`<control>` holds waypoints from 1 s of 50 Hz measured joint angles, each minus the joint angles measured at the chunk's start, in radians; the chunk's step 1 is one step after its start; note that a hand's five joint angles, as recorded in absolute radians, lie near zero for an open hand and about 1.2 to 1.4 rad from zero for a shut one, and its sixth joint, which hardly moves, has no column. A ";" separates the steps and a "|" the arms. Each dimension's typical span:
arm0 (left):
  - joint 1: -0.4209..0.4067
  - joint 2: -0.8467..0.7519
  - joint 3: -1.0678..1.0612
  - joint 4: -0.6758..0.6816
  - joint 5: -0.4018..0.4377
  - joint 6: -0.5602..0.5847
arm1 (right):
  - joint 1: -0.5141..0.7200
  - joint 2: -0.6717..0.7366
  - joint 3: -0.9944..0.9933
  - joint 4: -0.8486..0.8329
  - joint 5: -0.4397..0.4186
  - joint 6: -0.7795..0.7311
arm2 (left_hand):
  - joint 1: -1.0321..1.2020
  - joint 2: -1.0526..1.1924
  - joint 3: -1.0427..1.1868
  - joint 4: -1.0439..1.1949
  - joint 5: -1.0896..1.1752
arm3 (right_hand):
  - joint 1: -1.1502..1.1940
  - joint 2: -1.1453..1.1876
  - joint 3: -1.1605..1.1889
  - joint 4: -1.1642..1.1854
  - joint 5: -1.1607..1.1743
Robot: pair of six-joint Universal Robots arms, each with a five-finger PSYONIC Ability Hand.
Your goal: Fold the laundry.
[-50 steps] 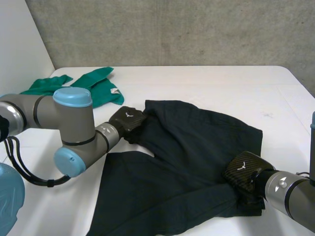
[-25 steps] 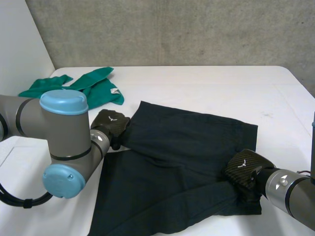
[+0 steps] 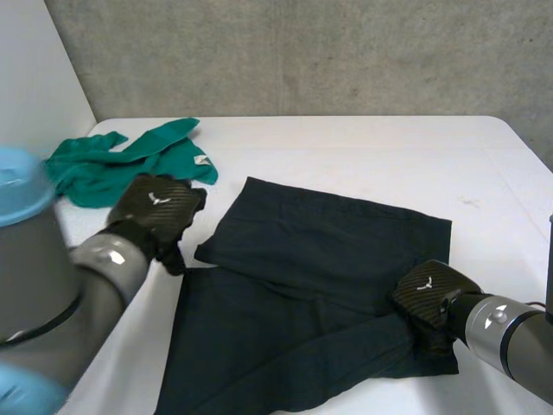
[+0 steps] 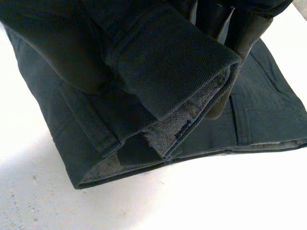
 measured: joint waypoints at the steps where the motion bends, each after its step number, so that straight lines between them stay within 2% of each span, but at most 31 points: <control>1: -0.005 0.048 -0.031 -0.021 0.000 -0.014 | -0.001 0.000 0.001 -0.006 0.000 0.005 | 0.001 0.005 0.006 0.007 0.008 | 0.000 0.000 0.000 0.000 0.000; 7: -0.020 0.179 -0.138 -0.133 0.003 -0.076 | -0.005 0.001 0.002 -0.027 -0.002 0.031 | 0.001 0.006 0.007 0.010 0.010 | 0.000 0.000 0.000 0.000 0.000; 15: -0.034 0.202 -0.246 -0.214 0.015 -0.139 | -0.006 0.004 0.005 -0.037 -0.002 0.047 | 0.001 0.006 0.007 0.010 0.010 | 0.000 0.000 0.000 0.000 0.000; 27: -0.076 0.077 -0.325 -0.206 0.025 -0.179 | -0.015 0.004 0.015 -0.060 -0.003 0.059 | 0.007 0.014 0.015 0.016 0.015 | 0.000 0.000 0.000 0.000 0.000; 37: -0.117 0.001 -0.316 -0.172 0.022 -0.191 | -0.043 0.003 0.019 -0.068 -0.002 0.068 | 0.150 0.141 0.141 0.139 0.136 | 0.000 0.000 0.000 0.000 0.000; 39: -0.129 -0.017 -0.306 -0.153 0.021 -0.193 | -0.045 0.003 0.020 -0.068 -0.002 0.069 | 0.199 0.187 0.182 0.185 0.180 | 0.000 0.000 0.000 0.000 0.000; 41: -0.136 -0.028 -0.292 -0.135 0.020 -0.193 | -0.053 0.004 0.027 -0.073 -0.002 0.070 | 0.428 0.420 0.409 0.408 0.400 | 0.000 0.000 0.000 0.000 0.000; 42: -0.137 -0.030 -0.289 -0.131 0.019 -0.193 | -0.053 0.004 0.028 -0.073 -0.002 0.070 | 0.428 0.420 0.409 0.408 0.400 | 0.000 0.000 0.000 0.000 0.000; 43: -0.137 -0.033 -0.284 -0.126 0.019 -0.191 | -0.054 0.004 0.028 -0.073 -0.002 0.070 | 0.560 0.556 0.554 0.547 0.540 | 0.000 0.000 0.000 0.000 0.000; 45: -0.138 -0.040 -0.271 -0.110 0.018 -0.187 | -0.055 0.003 0.028 -0.073 -0.002 0.070 | 0.560 0.556 0.554 0.547 0.540 | 0.000 0.000 0.000 0.000 0.000; 46: -0.138 -0.045 -0.263 -0.101 0.018 -0.185 | -0.056 0.003 0.027 -0.073 -0.002 0.069 | 0.699 0.727 0.722 0.725 0.712 | 0.000 0.000 0.000 0.000 0.000; 50: -0.138 -0.078 -0.202 -0.045 0.016 -0.169 | -0.057 0.000 0.022 -0.071 -0.004 0.068 | 0.699 0.757 0.751 0.757 0.724 | 0.000 0.000 0.000 0.000 0.000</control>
